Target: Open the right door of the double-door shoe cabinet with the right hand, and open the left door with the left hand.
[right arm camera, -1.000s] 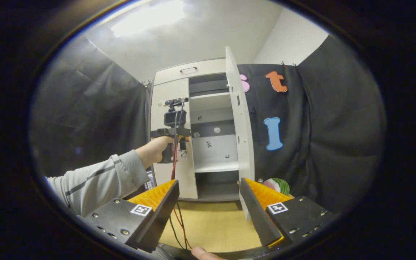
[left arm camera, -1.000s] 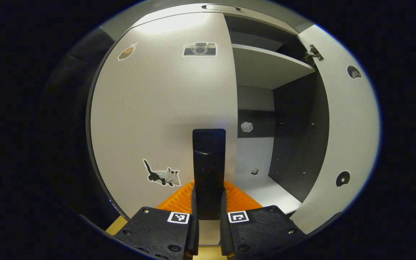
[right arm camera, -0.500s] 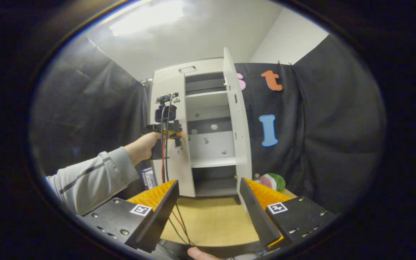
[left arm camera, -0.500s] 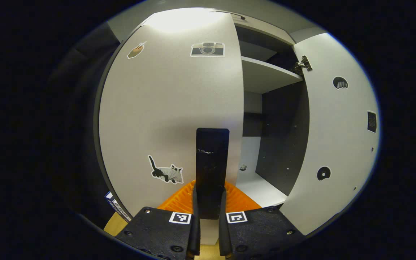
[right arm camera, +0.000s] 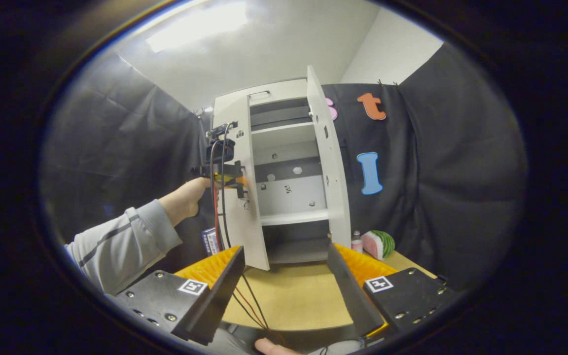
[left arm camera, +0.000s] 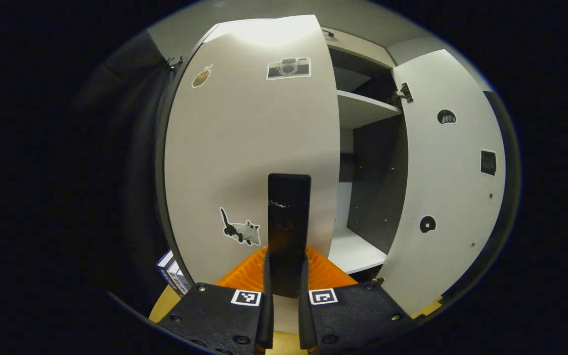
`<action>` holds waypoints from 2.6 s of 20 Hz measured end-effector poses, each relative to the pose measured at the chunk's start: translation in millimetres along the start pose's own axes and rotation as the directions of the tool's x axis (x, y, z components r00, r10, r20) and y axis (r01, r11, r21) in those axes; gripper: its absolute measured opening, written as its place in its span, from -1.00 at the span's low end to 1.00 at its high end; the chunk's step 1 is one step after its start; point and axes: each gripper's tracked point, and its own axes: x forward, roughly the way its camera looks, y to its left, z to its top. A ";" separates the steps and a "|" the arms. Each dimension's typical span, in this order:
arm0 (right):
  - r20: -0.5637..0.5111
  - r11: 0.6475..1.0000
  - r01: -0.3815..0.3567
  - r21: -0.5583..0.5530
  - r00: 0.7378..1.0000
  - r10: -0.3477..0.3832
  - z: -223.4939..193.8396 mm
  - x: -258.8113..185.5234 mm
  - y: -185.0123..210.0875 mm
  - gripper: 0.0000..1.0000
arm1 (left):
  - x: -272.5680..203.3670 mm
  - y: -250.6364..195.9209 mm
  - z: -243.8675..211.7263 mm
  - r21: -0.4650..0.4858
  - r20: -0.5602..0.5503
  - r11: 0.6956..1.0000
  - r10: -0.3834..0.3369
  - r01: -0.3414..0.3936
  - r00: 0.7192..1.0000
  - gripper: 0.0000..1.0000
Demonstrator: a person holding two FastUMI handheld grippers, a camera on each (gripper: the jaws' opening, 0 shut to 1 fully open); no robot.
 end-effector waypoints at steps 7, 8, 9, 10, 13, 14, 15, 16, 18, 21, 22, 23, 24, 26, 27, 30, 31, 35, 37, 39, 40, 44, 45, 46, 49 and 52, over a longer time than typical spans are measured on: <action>-0.015 0.995 0.078 -0.060 0.997 -0.079 -5.7 -6.4 -11.6 1.00 | -15.9 9.5 -2.5 0.011 -0.006 1.000 0.013 -0.013 1.000 -0.58; -0.014 0.994 0.089 -0.067 0.996 -0.090 -5.5 -6.2 -13.2 1.00 | -22.7 13.1 -3.0 0.010 -0.008 1.000 0.014 -0.013 1.000 -0.58; -0.015 0.993 0.094 -0.068 0.995 -0.095 -5.8 -7.8 -13.6 1.00 | -25.6 15.7 -2.8 0.008 -0.009 1.000 0.012 -0.012 1.000 -0.58; -0.015 0.993 0.093 -0.065 0.995 -0.095 -6.5 -8.4 -11.8 0.94 | -27.6 17.9 -3.4 0.010 -0.009 1.000 0.007 -0.007 1.000 -0.58; -0.009 0.993 0.097 -0.061 0.995 -0.098 -5.3 -9.3 -11.0 0.94 | -36.2 25.0 -4.2 0.027 -0.005 1.000 -0.001 0.001 1.000 -0.58; -0.010 0.993 0.102 -0.061 0.995 -0.103 -6.6 -8.4 -12.0 0.94 | -38.7 27.8 -3.8 0.027 -0.005 1.000 -0.002 0.002 1.000 -0.58; -0.012 0.992 0.109 -0.060 0.994 -0.110 -7.5 -7.9 -13.7 0.94 | -42.4 31.2 -4.1 0.032 -0.007 0.999 -0.003 0.003 1.000 -0.58; -0.016 0.992 0.114 -0.059 0.993 -0.116 -9.1 -7.3 -14.3 1.00 | -45.9 34.4 -4.6 0.030 -0.003 1.000 -0.002 0.002 1.000 -0.58; -0.023 0.992 0.120 -0.050 0.992 -0.121 -11.8 -5.6 -14.4 0.94 | -53.5 41.4 -4.7 0.044 0.005 0.999 -0.009 0.009 1.000 -0.59; -0.022 0.991 0.122 -0.055 0.992 -0.124 -10.4 -7.0 -13.0 1.00 | -63.3 52.8 -5.1 0.040 0.008 0.999 -0.011 0.010 1.000 -0.59; -0.022 0.990 0.127 -0.061 0.992 -0.128 -10.3 -6.8 -13.4 1.00 | -66.4 57.3 -6.3 0.040 0.008 0.999 -0.007 0.007 1.000 -0.59; -0.021 0.990 0.129 -0.065 0.991 -0.131 -10.1 -7.3 -13.1 1.00 | -68.6 61.1 -6.2 0.041 0.008 0.999 -0.002 0.002 1.000 -0.60; -0.020 0.989 0.128 -0.069 0.991 -0.130 -11.7 -7.3 -11.2 1.00 | -71.3 64.6 -6.7 0.046 0.006 0.999 0.003 -0.004 1.000 -0.59; -0.024 0.990 0.122 -0.075 0.992 -0.124 -13.9 -6.1 -8.1 0.96 | -76.8 71.1 -6.3 0.048 0.003 0.999 0.012 -0.012 1.000 -0.64; -0.027 0.990 0.119 -0.076 0.992 -0.122 -14.8 -5.7 -7.1 1.00 | -78.6 74.6 -6.3 0.052 -0.001 0.999 0.015 -0.014 1.000 -0.67; -0.036 0.991 0.116 -0.064 0.992 -0.118 -19.0 -1.6 -5.1 1.00 | -83.0 82.8 -6.5 0.050 0.000 0.999 0.020 -0.020 1.000 -0.68; -0.040 0.991 0.117 -0.064 0.992 -0.120 -20.5 -0.3 -4.6 1.00 | -84.4 84.9 -6.3 0.049 0.000 0.999 0.020 -0.020 1.000 -0.71; -0.045 0.991 0.114 -0.070 0.992 -0.118 -22.8 0.3 -0.9 1.00 | -89.8 97.0 -6.4 0.054 0.000 0.998 0.042 -0.042 0.999 -0.72; -0.040 0.991 0.108 -0.082 0.993 -0.111 -21.3 0.0 2.9 1.00 | -92.7 108.8 -6.9 0.067 0.002 0.995 0.080 -0.080 0.997 -0.77; -0.035 0.991 0.103 -0.088 0.994 -0.106 -19.8 -0.3 4.4 0.96 | -95.8 119.7 -6.2 0.079 0.006 0.991 0.109 -0.109 0.994 -0.82; -0.035 0.991 0.099 -0.087 0.994 -0.103 -20.1 0.7 6.2 1.00 | -98.2 126.2 -7.6 0.085 0.006 0.990 0.116 -0.116 0.993 -0.86; -0.041 0.991 0.101 -0.093 0.994 -0.105 -22.1 3.4 5.7 1.00 | -104.0 161.9 -7.9 0.140 0.006 0.974 0.177 -0.176 0.984 -0.91; -0.042 0.991 0.102 -0.088 0.993 -0.106 -22.2 3.2 5.2 1.00 | -105.1 174.0 -8.6 0.132 0.000 0.973 0.192 -0.191 0.981 -0.92; -0.043 0.991 0.103 -0.085 0.993 -0.107 -23.2 3.2 5.3 1.00 | -106.7 175.0 -6.9 0.077 0.022 0.983 0.168 -0.169 0.986 -0.94; -0.045 0.990 0.109 -0.088 0.993 -0.113 -23.5 3.6 3.8 1.00 | -105.1 181.3 -8.0 0.010 0.017 0.994 0.111 -0.111 0.994 -0.97; -0.046 0.989 0.119 -0.091 0.991 -0.123 -24.1 5.5 -1.0 1.00 | -105.9 183.8 -9.6 0.007 0.026 0.998 0.056 -0.056 0.998 -0.97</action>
